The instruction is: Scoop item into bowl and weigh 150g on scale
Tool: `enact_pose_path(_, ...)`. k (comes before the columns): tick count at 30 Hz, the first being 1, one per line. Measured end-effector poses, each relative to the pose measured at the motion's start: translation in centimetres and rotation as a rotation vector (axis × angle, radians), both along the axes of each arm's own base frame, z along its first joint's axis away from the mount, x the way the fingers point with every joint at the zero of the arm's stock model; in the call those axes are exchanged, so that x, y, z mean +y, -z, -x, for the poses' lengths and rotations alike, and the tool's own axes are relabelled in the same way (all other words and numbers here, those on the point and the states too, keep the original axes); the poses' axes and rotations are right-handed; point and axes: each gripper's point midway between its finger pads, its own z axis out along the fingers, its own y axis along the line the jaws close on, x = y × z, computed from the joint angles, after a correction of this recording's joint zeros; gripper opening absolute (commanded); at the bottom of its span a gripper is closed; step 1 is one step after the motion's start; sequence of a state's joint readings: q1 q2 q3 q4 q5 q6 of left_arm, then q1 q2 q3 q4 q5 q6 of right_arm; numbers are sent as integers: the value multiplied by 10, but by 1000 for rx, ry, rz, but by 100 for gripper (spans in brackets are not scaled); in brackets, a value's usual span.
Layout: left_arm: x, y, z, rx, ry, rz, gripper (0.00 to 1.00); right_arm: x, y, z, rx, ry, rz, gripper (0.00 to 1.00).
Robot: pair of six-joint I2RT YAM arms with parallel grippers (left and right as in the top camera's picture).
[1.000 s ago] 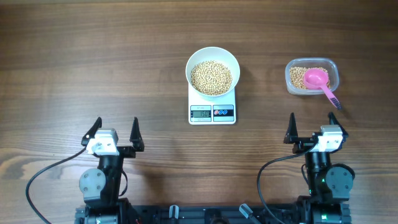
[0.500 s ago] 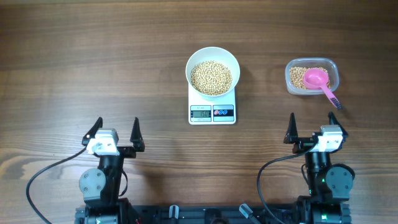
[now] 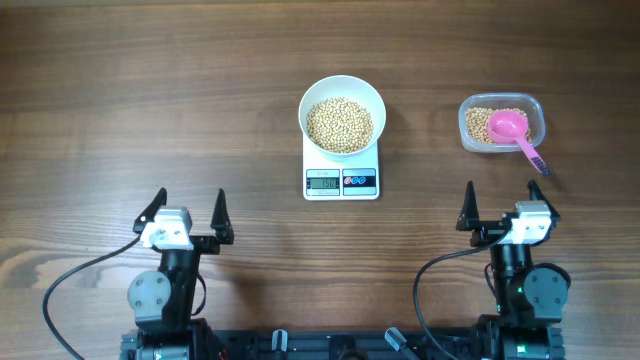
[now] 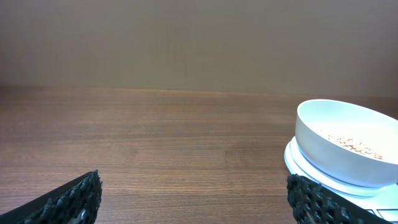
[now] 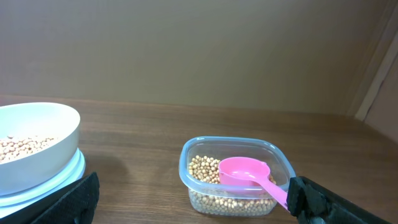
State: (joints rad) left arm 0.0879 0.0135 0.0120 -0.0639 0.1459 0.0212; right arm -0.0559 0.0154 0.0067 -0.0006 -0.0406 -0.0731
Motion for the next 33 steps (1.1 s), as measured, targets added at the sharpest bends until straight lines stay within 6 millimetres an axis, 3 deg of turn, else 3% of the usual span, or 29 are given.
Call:
enact_pose_path(10,4,1,0,4,-25,-2,100,0,0,0,0,0,0,100)
enact_pose_path(20,-9,1,0,6,19,-4,100,0,0,0,0,0,0,100)
enact_pose_path(33,-10,1,0,5,21,-8,100,0,0,0,0,0,0,100)
